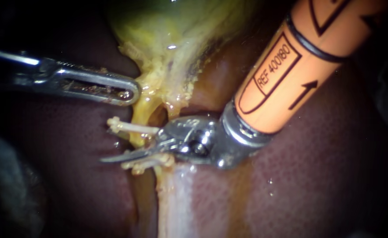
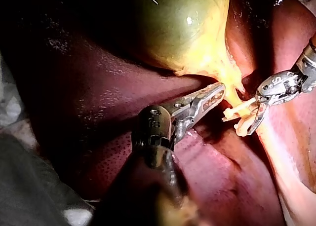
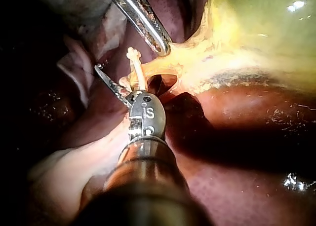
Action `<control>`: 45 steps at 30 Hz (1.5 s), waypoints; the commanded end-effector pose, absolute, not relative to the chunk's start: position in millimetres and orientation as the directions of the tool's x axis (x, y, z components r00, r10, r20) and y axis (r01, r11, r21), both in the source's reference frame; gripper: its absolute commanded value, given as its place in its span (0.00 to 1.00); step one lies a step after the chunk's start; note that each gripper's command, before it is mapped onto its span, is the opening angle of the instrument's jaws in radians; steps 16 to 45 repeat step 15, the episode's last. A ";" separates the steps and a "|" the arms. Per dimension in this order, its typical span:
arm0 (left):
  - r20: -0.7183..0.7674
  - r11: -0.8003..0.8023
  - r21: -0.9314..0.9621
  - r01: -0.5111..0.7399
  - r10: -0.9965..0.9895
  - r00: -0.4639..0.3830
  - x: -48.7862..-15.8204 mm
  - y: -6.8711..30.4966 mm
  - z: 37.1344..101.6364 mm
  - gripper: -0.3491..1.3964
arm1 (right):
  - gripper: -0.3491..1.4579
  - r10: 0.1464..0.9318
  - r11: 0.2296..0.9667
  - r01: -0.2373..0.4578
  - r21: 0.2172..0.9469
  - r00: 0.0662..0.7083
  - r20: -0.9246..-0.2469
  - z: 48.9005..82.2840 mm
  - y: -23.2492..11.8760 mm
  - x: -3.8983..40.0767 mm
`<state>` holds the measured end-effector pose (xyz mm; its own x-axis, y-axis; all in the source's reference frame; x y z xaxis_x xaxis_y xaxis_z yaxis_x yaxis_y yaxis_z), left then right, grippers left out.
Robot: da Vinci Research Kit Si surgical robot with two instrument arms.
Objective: Go to the cutting position left tube
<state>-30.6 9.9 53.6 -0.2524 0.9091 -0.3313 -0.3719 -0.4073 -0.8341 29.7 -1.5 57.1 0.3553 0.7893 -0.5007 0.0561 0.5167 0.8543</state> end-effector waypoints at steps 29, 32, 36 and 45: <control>-0.332 -0.408 -0.834 -0.372 0.909 -0.253 -30.6 10.0 53.7 0.00 | 0.92 0.792 0.513 0.062 0.856 0.350 -0.500 56.4 -1.5 29.7; -0.332 -0.408 -0.834 -0.372 0.909 -0.253 -30.6 10.0 53.7 0.00 | 0.92 0.792 0.513 0.062 0.856 0.350 -0.500 56.4 -1.5 29.7; -0.332 -0.408 -0.834 -0.372 0.909 -0.253 -30.6 10.0 53.7 0.00 | 0.92 0.792 0.513 0.062 0.856 0.350 -0.500 56.4 -1.5 29.7; -0.332 -0.408 -0.834 -0.372 0.909 -0.253 -30.6 10.0 53.7 0.00 | 0.92 0.792 0.513 0.062 0.856 0.350 -0.500 56.4 -1.5 29.7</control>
